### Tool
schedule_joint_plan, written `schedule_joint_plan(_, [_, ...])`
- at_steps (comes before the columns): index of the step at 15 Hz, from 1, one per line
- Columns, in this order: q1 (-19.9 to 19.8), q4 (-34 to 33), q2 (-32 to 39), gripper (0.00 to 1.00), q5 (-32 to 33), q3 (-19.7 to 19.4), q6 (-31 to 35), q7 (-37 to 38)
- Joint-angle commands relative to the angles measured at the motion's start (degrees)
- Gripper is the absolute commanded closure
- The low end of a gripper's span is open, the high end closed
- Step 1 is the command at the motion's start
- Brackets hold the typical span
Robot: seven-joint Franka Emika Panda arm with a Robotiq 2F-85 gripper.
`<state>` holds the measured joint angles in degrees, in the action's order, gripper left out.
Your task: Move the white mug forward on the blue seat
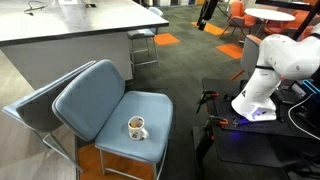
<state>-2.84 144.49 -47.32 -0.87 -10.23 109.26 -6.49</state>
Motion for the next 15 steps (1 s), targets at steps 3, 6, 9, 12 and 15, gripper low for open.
schedule_joint_plan(3, [-0.7,-0.1,0.1,0.00,-0.5,0.5,-0.1,-0.5])
schedule_joint_plan(6, [-0.7,-0.1,0.1,0.00,-0.5,0.5,-0.1,-0.5])
schedule_joint_plan(9, [-0.7,-0.1,0.1,0.00,-0.5,0.5,-0.1,-0.5])
schedule_joint_plan(12, [0.4,-2.5,6.6,0.00,-2.4,1.0,1.9,1.0])
schedule_joint_plan(15, [0.6,-3.6,15.9,0.00,-5.2,4.1,5.8,6.9])
